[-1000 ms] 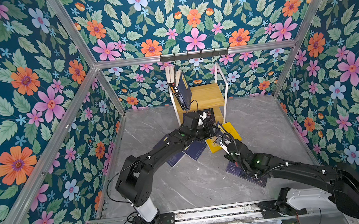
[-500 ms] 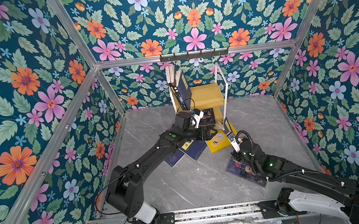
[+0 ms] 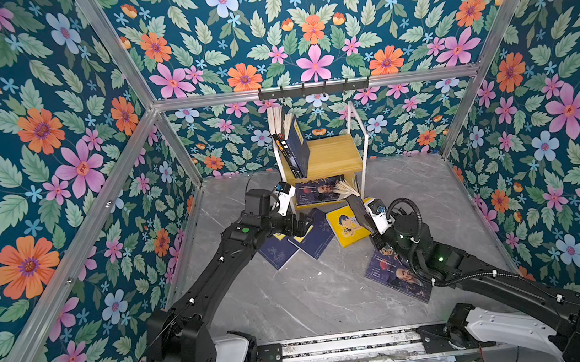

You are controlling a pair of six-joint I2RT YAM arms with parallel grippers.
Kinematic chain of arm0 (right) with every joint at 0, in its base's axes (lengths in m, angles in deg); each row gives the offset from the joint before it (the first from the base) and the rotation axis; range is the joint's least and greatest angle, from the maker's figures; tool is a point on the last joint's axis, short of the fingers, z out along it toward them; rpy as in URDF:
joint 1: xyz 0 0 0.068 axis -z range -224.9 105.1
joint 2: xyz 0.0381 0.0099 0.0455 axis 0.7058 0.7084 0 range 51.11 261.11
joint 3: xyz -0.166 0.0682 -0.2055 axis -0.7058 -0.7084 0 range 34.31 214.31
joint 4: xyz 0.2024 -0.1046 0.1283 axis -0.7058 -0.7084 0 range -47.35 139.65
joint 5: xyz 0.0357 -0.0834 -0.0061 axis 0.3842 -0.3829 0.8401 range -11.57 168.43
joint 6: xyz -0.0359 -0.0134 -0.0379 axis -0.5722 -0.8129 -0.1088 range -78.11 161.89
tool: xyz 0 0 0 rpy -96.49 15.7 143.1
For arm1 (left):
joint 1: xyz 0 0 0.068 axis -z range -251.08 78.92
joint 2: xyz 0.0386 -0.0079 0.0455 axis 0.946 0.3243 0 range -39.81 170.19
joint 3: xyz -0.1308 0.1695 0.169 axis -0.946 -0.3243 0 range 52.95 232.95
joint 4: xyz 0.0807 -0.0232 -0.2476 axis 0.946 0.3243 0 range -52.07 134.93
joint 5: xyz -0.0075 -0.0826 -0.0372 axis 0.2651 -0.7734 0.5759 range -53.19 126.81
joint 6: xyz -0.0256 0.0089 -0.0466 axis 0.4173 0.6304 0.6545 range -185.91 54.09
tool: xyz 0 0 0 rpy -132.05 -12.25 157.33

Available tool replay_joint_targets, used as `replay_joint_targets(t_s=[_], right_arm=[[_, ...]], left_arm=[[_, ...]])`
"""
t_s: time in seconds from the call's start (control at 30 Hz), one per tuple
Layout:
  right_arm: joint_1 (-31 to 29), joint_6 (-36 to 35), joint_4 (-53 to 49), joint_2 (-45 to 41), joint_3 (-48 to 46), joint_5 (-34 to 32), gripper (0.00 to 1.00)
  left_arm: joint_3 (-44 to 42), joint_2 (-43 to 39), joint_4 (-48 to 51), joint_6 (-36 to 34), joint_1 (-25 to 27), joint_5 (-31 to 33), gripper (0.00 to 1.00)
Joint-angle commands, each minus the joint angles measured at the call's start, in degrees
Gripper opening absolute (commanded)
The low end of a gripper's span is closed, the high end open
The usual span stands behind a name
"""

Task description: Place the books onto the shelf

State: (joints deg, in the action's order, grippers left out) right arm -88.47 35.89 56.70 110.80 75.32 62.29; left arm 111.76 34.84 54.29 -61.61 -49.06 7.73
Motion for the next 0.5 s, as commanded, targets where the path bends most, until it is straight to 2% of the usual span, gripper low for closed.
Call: replay_joint_targets(t_s=[0.0,0.13,0.33,0.47], right_arm=[[-0.1,2.9,3.7,2.1,2.4,6.1,0.00],[-0.1,6.2,3.7,5.0,6.8,6.4,0.00],[0.6,9.6,5.9,8.5,13.9,-0.3,0.00],[3.6,13.2,6.1,13.1,21.3,-0.6,0.00]], left_arm=[[-1.8,-1.3,-2.3,-2.4,-2.0,-4.9,1.00],[-4.6,-3.2,-4.5,0.2,-6.2,-9.6,1.00],[-7.0,-6.8,-5.6,-0.6,-14.0,-7.1,1.00],[-8.6,-8.4,-7.8,1.3,-17.5,-6.7,1.00]])
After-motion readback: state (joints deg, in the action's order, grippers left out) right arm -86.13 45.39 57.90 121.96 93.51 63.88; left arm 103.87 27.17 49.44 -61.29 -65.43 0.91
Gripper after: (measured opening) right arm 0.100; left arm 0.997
